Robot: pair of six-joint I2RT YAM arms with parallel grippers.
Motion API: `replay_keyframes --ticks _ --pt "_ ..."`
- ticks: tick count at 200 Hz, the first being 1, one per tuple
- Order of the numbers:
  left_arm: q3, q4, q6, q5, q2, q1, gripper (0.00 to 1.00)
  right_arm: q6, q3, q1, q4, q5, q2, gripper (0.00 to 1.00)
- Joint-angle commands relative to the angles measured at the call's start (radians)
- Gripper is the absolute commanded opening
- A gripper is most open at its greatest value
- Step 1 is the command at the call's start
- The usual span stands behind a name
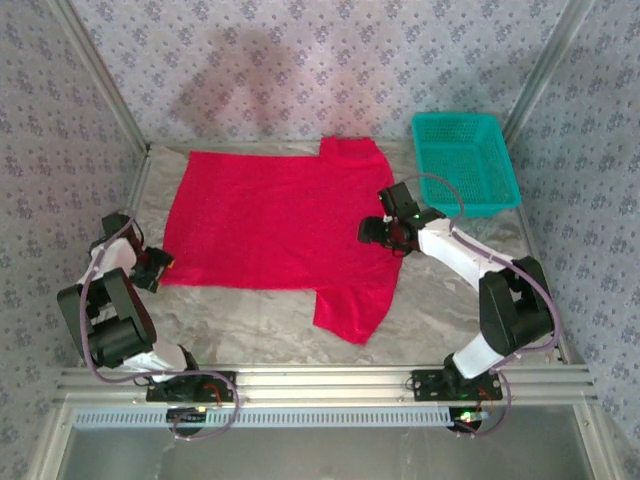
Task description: Fold the inside-out t-shirt
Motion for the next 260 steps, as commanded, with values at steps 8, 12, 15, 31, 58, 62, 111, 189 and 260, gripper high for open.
replay_keyframes --ticks 8,12,15,31,58,62,111,189,260 --pt "-0.019 -0.007 -0.017 -0.052 0.007 0.004 0.46 -0.016 -0.014 -0.01 -0.019 0.007 -0.021 0.78" --pt "-0.021 0.0 -0.019 -0.049 0.009 0.003 0.44 -0.017 -0.013 -0.013 -0.022 0.006 -0.021 0.78" --pt "-0.022 0.006 -0.02 -0.045 0.011 0.003 0.44 -0.017 -0.013 -0.013 -0.024 0.003 -0.021 0.78" --pt "-0.029 0.034 -0.032 -0.031 0.033 0.003 0.35 -0.017 -0.014 -0.015 -0.041 -0.006 -0.027 0.78" --pt "-0.052 0.091 -0.052 0.011 0.076 0.004 0.04 -0.007 -0.049 -0.006 -0.108 -0.021 -0.069 0.78" --pt "-0.054 0.096 -0.053 0.015 0.079 0.004 0.0 -0.001 -0.059 -0.002 -0.121 -0.023 -0.077 0.77" --pt "-0.054 0.134 -0.092 0.073 0.023 0.004 0.0 0.127 -0.279 0.165 -0.222 -0.044 -0.234 0.62" --pt "-0.014 0.044 -0.108 0.112 -0.233 0.002 0.0 0.512 -0.543 0.498 0.034 -0.042 -0.348 0.66" --pt "-0.027 -0.016 -0.066 0.094 -0.345 0.004 0.0 0.497 -0.406 0.533 -0.134 0.076 -0.244 0.0"
